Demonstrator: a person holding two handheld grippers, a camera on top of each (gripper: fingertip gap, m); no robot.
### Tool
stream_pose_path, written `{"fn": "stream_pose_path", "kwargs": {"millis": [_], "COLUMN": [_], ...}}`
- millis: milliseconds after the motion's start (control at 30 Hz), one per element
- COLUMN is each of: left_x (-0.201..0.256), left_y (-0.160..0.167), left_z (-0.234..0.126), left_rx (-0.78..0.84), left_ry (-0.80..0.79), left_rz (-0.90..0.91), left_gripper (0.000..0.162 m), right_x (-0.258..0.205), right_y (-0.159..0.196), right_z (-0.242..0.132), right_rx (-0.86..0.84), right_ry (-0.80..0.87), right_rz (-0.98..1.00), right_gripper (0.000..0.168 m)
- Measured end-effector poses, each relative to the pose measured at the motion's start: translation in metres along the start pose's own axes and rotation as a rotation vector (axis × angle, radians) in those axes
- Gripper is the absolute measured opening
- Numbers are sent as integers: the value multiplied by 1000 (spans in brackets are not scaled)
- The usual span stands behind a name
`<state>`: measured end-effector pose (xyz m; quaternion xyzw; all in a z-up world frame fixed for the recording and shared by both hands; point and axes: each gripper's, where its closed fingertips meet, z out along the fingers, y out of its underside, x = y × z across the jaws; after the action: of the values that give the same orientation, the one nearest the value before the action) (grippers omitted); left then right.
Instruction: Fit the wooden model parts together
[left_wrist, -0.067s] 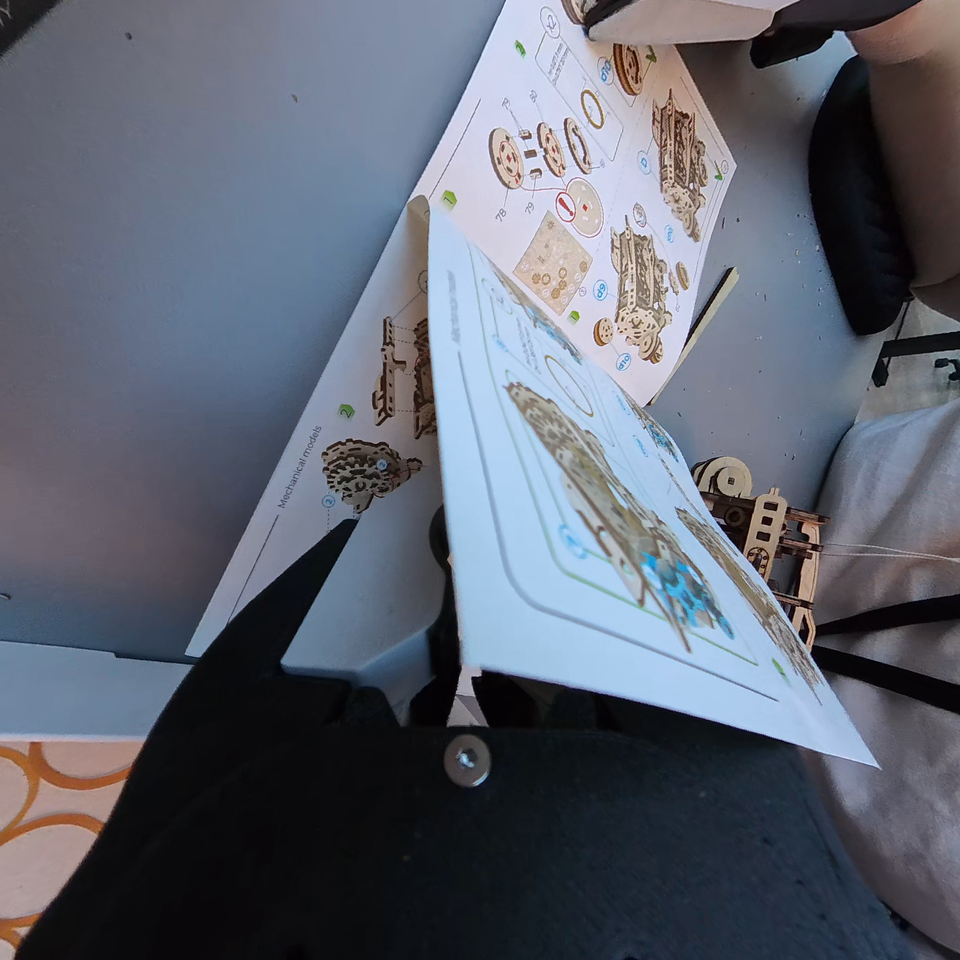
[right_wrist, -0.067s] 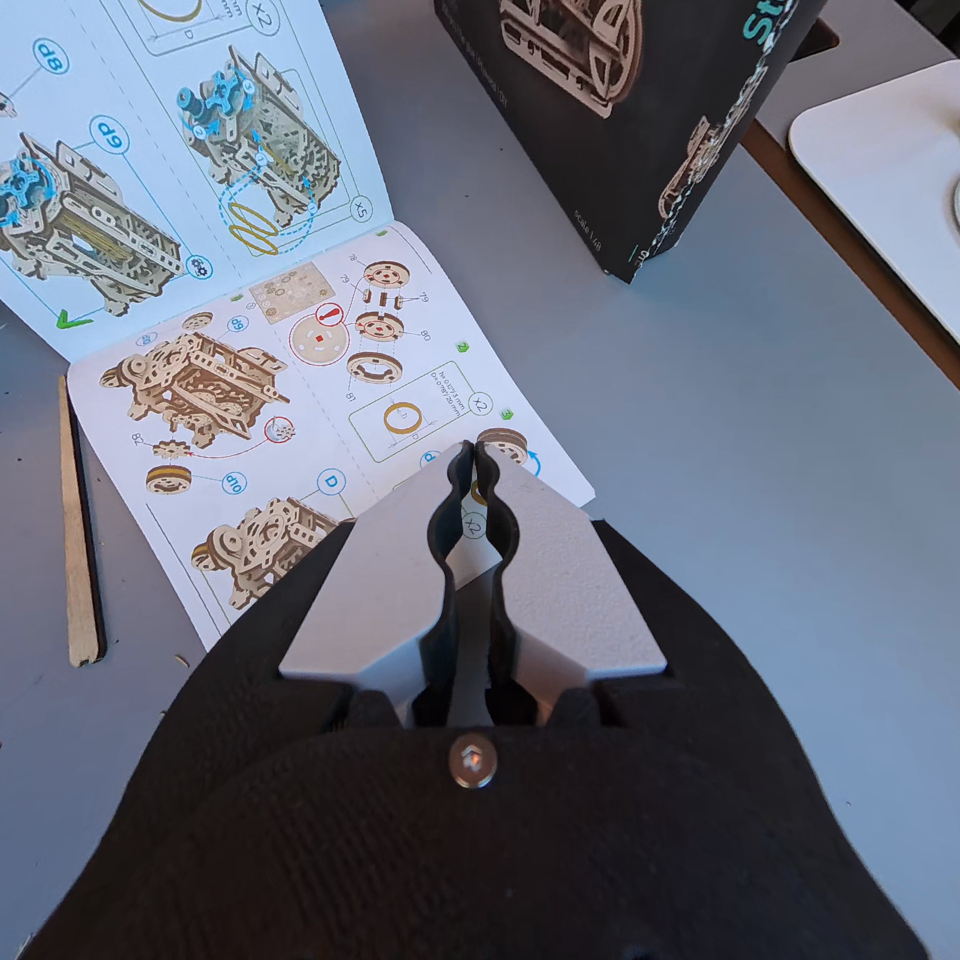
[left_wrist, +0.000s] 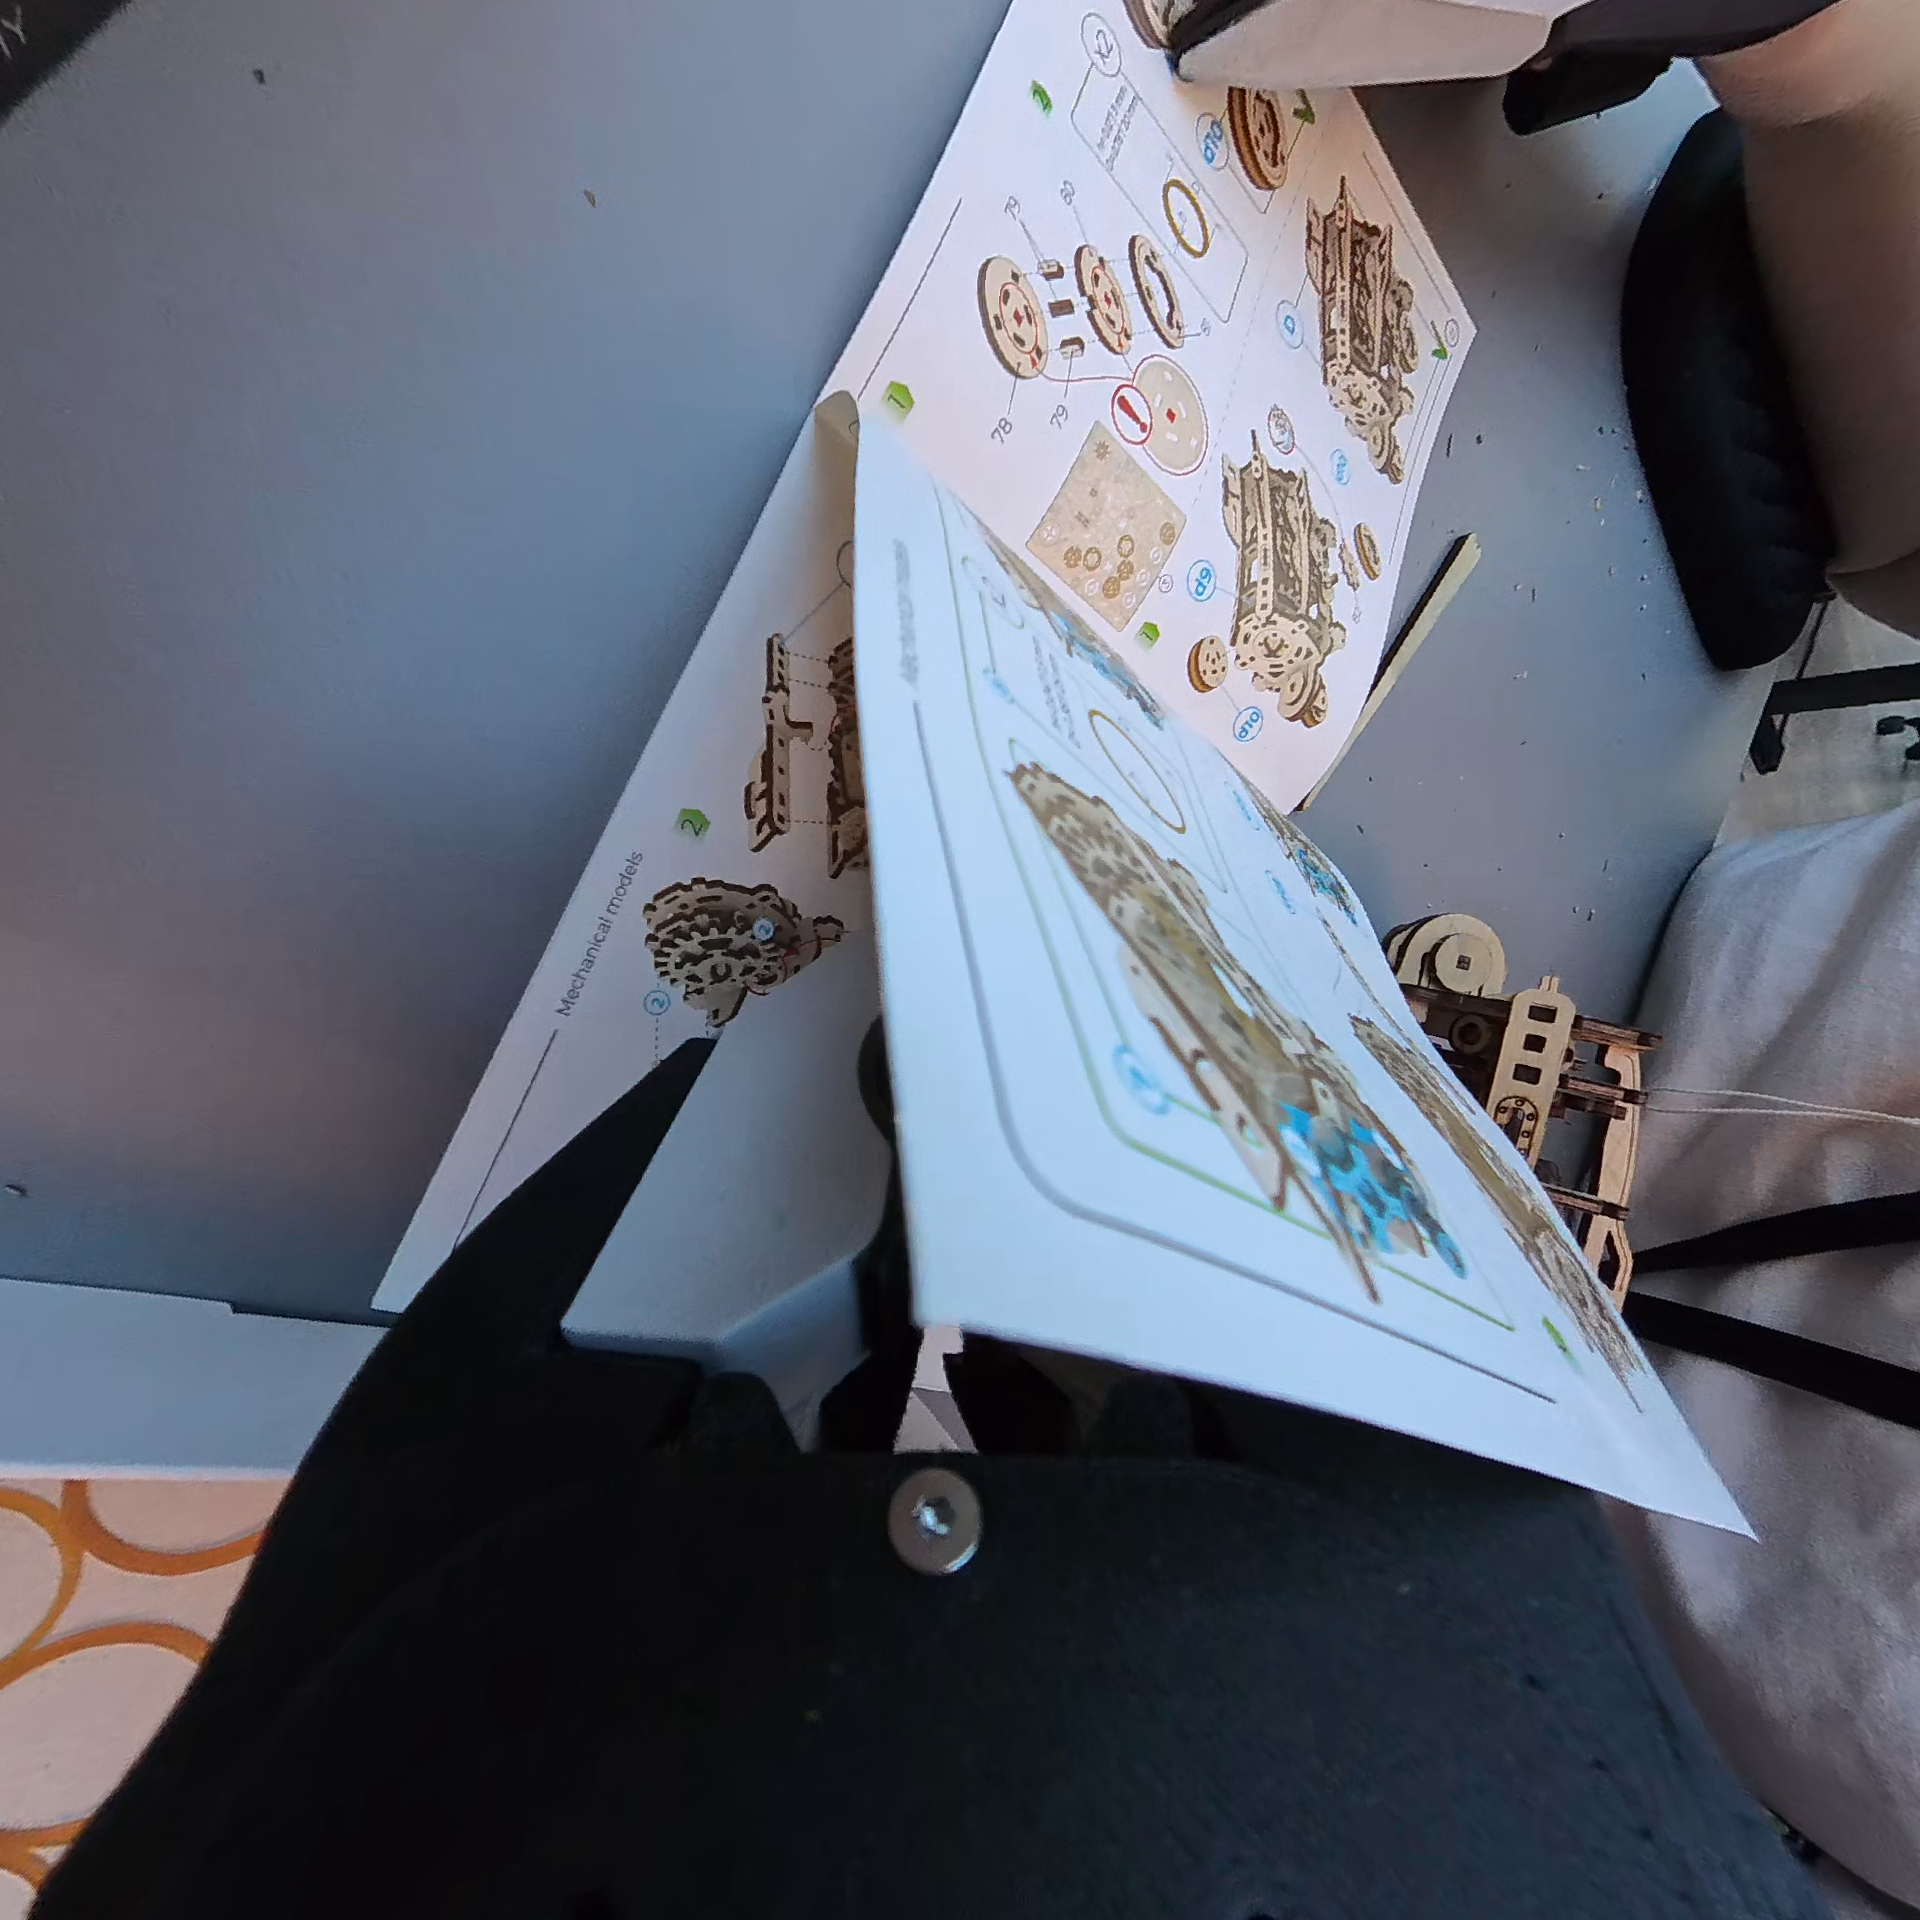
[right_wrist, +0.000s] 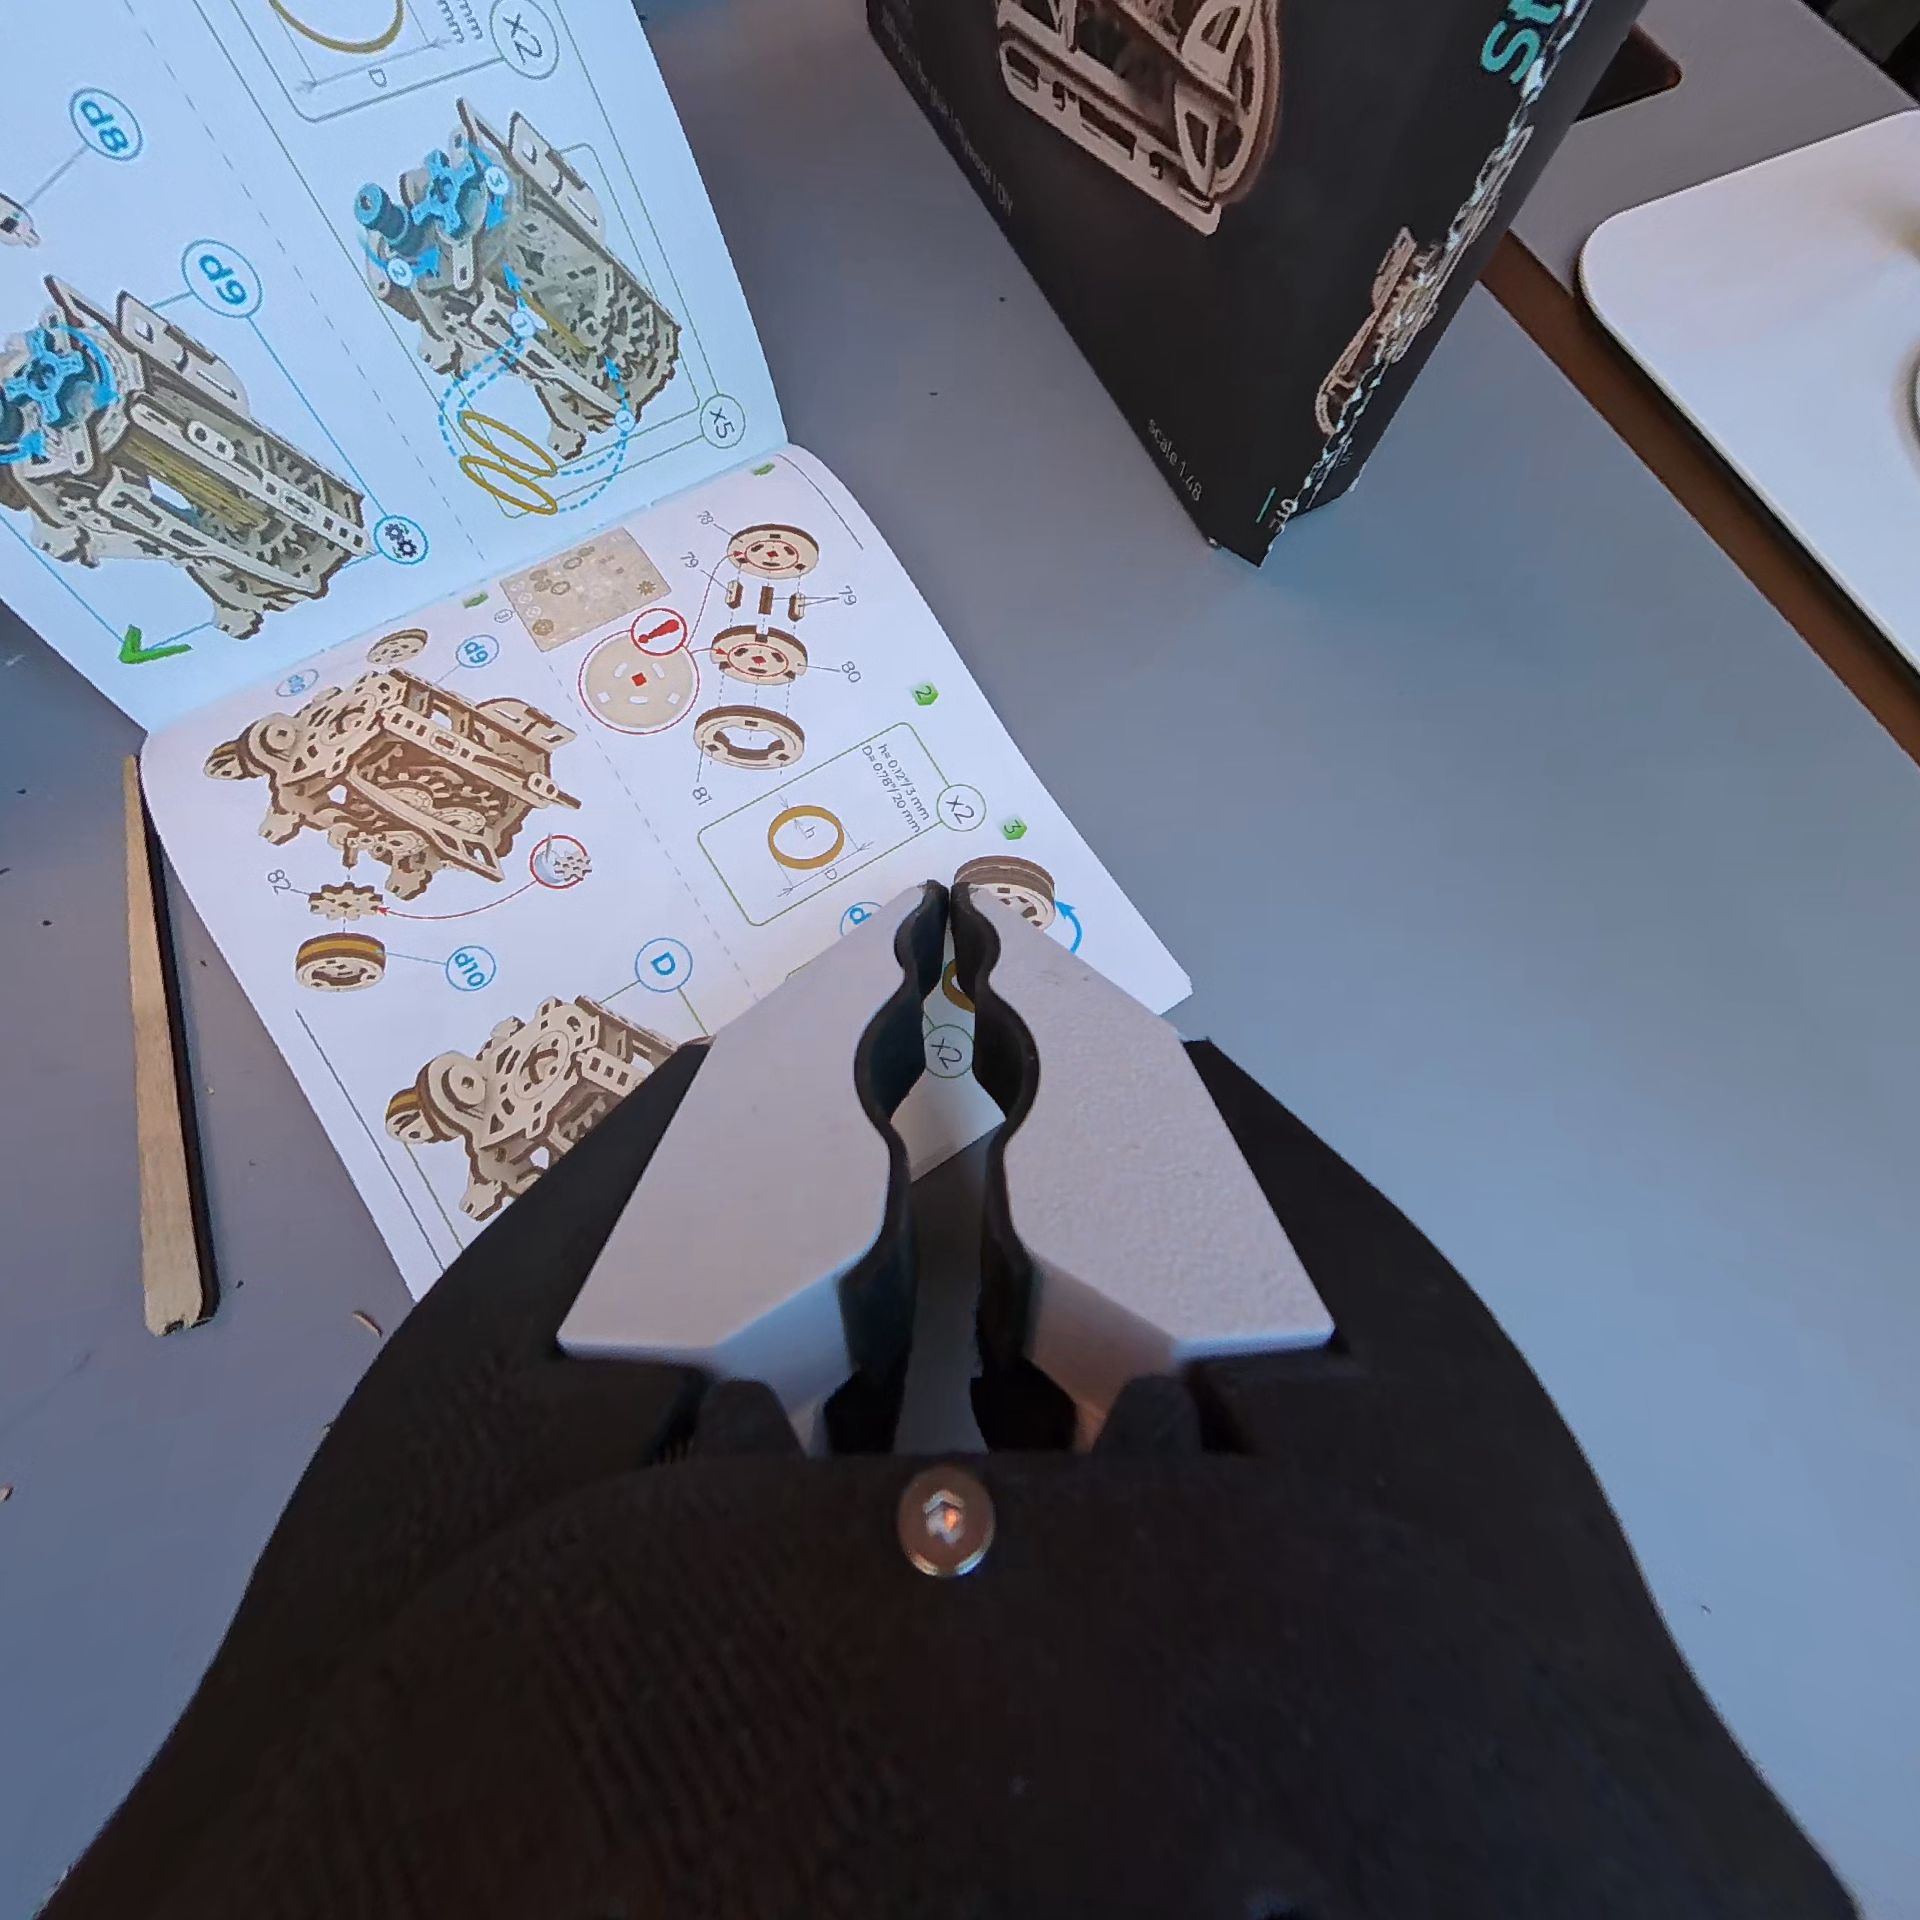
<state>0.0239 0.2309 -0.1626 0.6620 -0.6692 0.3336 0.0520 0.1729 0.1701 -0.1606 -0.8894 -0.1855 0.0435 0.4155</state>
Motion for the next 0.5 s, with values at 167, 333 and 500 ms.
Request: {"fn": "stream_pose_path", "kwargs": {"millis": [167, 333, 500], "left_x": [18, 47, 53], "left_y": [-12, -26, -26], "left_z": [-4, 11, 31], "left_rx": [58, 101, 61], "left_ry": [49, 91, -74], "left_rz": [48, 154, 397], "left_gripper": [57, 0, 0], "right_x": [0, 0, 1], "right_y": [0, 0, 0], "right_z": [0, 0, 1], "right_rx": [5, 4, 10], "right_ry": [-9, -12, -15], "right_rz": [15, 20, 39], "right_gripper": [0, 0, 1]}}
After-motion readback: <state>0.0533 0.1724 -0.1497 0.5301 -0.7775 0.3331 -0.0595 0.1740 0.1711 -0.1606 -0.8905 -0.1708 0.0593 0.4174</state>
